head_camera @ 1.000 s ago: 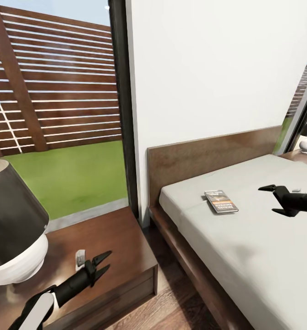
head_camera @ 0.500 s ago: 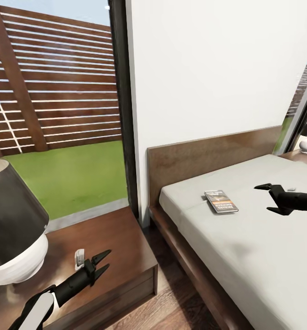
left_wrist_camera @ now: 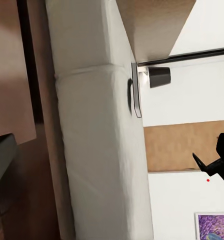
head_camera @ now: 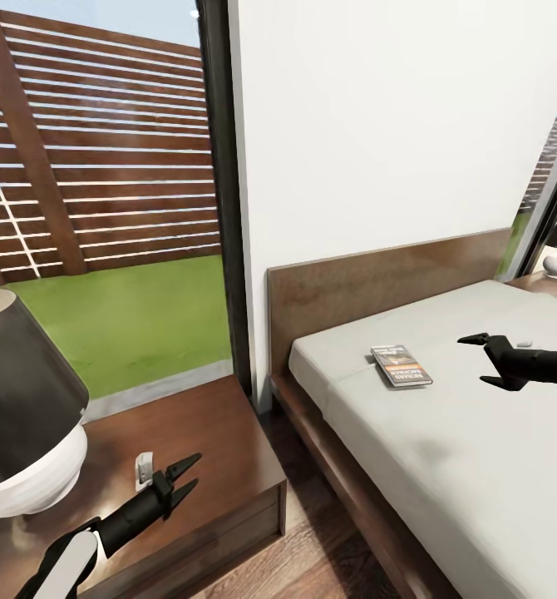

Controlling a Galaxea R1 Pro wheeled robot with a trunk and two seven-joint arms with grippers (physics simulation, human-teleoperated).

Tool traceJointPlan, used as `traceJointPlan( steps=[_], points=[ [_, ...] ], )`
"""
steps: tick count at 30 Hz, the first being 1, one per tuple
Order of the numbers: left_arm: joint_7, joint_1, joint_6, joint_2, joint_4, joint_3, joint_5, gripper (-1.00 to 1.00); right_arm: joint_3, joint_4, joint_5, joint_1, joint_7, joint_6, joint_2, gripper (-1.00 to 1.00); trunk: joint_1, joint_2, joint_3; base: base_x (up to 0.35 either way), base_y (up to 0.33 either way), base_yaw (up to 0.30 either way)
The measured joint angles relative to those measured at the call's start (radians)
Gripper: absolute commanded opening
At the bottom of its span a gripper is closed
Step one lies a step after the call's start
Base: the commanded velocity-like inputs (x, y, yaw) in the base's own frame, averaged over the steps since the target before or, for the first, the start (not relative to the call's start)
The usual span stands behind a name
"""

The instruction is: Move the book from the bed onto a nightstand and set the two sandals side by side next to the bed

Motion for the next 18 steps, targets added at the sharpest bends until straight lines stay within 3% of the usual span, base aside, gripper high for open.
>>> traceJointPlan(
  steps=[18],
  points=[
    [-0.003, 0.000, 0.005, 0.002, 0.000, 0.001, 0.001, 1.00, -0.001, 0.001, 0.000, 0.001, 0.005, 0.000, 0.000, 1.00, 0.000, 0.000, 0.000, 0.033, 0.000, 0.000]
  ],
)
